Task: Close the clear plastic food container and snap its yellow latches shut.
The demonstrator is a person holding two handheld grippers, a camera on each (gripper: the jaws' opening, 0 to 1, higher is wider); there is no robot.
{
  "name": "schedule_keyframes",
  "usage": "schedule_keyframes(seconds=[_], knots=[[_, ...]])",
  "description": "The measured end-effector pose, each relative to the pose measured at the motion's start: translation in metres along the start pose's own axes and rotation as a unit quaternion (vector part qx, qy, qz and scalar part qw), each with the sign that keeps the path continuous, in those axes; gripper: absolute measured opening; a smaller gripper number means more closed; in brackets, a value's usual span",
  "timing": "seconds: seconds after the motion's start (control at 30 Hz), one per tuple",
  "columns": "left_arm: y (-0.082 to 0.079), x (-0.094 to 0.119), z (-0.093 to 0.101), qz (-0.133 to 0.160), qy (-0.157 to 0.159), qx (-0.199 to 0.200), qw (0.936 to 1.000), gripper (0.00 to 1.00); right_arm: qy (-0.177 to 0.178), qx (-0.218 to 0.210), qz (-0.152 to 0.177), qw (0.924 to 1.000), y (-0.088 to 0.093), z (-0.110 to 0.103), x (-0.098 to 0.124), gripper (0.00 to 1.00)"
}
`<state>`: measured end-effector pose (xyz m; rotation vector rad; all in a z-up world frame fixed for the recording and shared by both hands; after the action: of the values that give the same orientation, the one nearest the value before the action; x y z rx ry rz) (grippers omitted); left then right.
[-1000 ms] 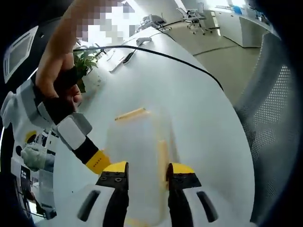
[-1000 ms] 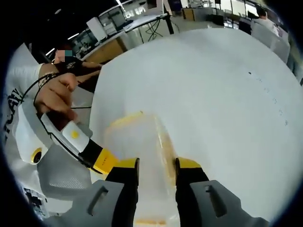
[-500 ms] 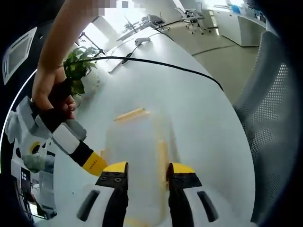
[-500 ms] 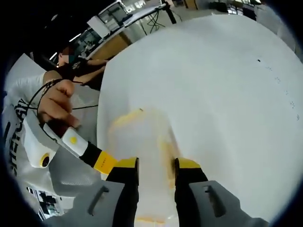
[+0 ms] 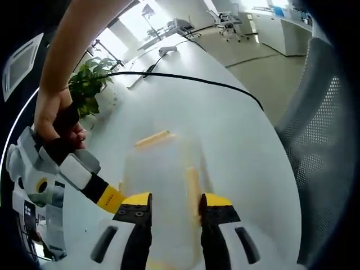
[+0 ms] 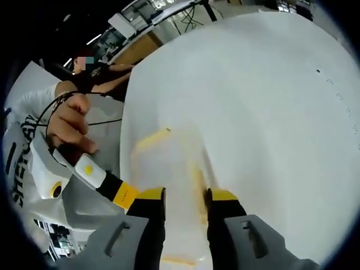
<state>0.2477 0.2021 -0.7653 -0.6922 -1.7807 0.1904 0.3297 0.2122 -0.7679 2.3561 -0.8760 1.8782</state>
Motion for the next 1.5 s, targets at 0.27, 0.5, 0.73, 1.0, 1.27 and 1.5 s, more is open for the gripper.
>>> schedule_keyframes(seconds=[0.27, 0.5, 0.73, 1.0, 1.27, 1.5], knots=[[0.000, 0.000, 0.001, 0.008, -0.001, -0.006, 1.0000, 0.28, 0.032, 0.016, 0.007, 0.9993, -0.003, -0.004, 0.002, 0.25], [-0.001, 0.001, 0.003, 0.008, 0.004, -0.024, 0.9997, 0.29, 0.070, 0.076, 0.012, 0.9945, -0.005, -0.010, 0.005, 0.24], [-0.011, 0.028, 0.005, 0.073, 0.024, 0.048, 0.9959, 0.30, 0.168, 0.069, 0.093, 0.9791, -0.029, 0.005, 0.037, 0.26], [0.014, 0.068, -0.022, 0.088, 0.009, 0.128, 0.9878, 0.54, 0.207, 0.107, 0.121, 0.9649, -0.006, -0.011, 0.080, 0.40], [0.027, 0.077, -0.040, 0.097, 0.058, 0.190, 0.9753, 0.91, 0.220, 0.145, 0.062, 0.9626, 0.032, -0.026, 0.080, 0.63], [0.036, 0.060, -0.046, 0.039, 0.107, 0.192, 0.9748, 0.93, 0.215, 0.157, 0.021, 0.9636, 0.052, -0.028, 0.068, 0.71]])
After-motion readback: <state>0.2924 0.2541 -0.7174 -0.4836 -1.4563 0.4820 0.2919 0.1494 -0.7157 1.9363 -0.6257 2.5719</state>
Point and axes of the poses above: the point that each gripper's makers call its tool centre point, and the gripper's own axes: x roughly backward along the fingers, z roughly to its right, y roughly out of its underside, the point moved 2 cm from there along x, roughly backward along the fingers, and after that the axes turned 12 degrees about y, right-handed, at the moved point
